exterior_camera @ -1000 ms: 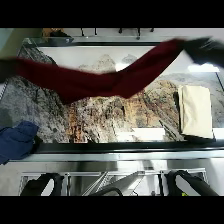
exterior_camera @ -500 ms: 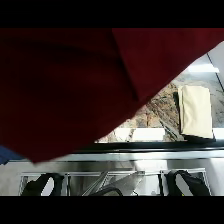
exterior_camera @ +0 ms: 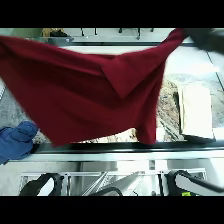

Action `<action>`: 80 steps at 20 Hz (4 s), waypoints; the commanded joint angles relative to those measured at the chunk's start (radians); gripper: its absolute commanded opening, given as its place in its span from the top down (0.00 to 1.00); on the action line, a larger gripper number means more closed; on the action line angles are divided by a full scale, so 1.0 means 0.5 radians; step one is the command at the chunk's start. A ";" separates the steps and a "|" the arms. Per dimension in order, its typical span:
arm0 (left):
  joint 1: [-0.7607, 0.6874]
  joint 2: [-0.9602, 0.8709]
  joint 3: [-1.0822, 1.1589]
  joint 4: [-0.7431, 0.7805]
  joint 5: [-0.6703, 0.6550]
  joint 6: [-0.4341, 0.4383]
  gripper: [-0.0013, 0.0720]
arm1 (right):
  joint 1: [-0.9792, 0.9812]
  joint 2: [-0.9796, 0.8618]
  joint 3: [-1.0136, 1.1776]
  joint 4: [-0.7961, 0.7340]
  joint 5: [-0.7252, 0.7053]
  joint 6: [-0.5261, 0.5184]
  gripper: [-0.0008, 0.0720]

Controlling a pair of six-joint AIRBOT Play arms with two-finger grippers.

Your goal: Fold the shirts.

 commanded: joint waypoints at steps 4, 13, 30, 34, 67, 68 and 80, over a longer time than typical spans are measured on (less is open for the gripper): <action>-0.129 -0.903 -0.301 -0.002 0.391 0.145 0.96 | 0.473 -1.003 -0.269 0.077 -0.646 -0.303 0.96; 0.140 -1.121 0.253 0.011 -0.240 0.098 0.05 | 0.243 -1.104 -0.160 -0.082 -0.633 -0.287 0.57; 0.420 -1.085 -1.245 -0.125 -0.424 0.345 0.36 | -0.109 -1.045 -0.171 -0.580 0.147 0.108 0.58; 0.417 -1.215 -1.240 -0.526 -0.374 0.596 0.36 | -0.109 -1.045 -0.171 -0.579 0.146 0.108 0.58; 0.420 -0.842 -0.806 -0.395 -0.764 0.441 0.96 | 0.253 -1.111 -0.098 -0.477 0.169 0.034 0.96; 0.420 -0.747 -0.710 -0.397 -0.790 0.384 0.96 | 0.219 -0.970 -0.051 -0.415 0.160 0.002 0.96; 0.420 0.845 0.539 -0.263 -0.005 -0.233 0.96 | -0.611 0.964 0.075 0.204 -0.356 -0.112 0.96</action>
